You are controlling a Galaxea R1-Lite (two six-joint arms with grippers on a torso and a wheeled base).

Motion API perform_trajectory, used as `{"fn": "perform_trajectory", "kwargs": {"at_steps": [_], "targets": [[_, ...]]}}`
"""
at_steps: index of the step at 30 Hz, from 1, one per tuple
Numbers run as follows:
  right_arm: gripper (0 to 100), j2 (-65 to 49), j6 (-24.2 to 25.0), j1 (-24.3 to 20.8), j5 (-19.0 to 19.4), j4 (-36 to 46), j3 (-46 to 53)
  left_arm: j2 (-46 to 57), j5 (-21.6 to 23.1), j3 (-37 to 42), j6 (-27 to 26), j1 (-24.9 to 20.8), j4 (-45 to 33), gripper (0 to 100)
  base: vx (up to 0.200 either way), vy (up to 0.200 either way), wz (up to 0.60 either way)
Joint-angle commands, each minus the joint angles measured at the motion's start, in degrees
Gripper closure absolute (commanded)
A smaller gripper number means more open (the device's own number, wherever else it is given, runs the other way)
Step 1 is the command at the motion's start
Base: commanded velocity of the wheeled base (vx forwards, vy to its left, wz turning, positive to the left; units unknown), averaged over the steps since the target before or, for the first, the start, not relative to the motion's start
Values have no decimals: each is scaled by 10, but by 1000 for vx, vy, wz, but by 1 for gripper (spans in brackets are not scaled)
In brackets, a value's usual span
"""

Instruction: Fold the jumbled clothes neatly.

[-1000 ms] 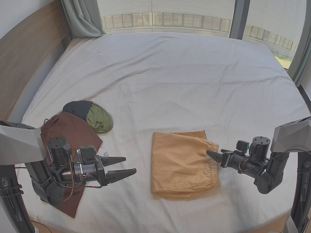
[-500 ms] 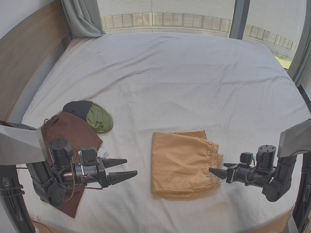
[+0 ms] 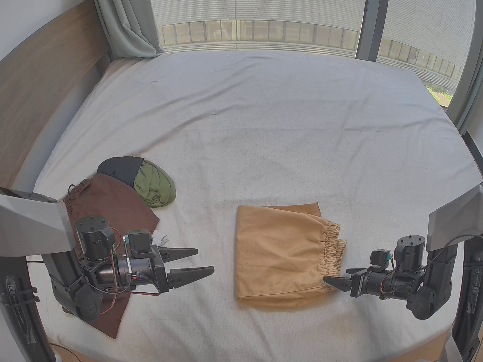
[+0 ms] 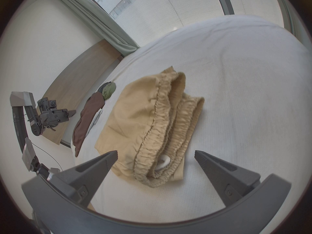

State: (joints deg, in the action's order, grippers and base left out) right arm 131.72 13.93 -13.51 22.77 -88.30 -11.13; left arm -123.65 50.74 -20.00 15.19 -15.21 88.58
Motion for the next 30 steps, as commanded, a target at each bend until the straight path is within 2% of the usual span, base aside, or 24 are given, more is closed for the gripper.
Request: {"fn": "perform_trajectory", "kwargs": {"at_steps": [1,13,16,18,22,30], "targets": [[0,33,1,-3,0,0,-3,-1,0,1,0,0,1,0,0,0,0],[0,71,18,-18,1,0,-28,0,0,1,0,0,1,0,0,0,0],[0,71,37,-25,1,-1,-33,0,0,1,0,0,0,0,0,0,0],[0,72,82,-40,0,-1,-50,0,0,1,0,1,1,0,0,0,0],[0,77,134,-53,-2,-1,-72,0,0,1,0,1,1,0,0,0,0],[0,88,167,-54,-3,-2,-95,-1,0,2,0,2,1,0,0,0,0]]}}
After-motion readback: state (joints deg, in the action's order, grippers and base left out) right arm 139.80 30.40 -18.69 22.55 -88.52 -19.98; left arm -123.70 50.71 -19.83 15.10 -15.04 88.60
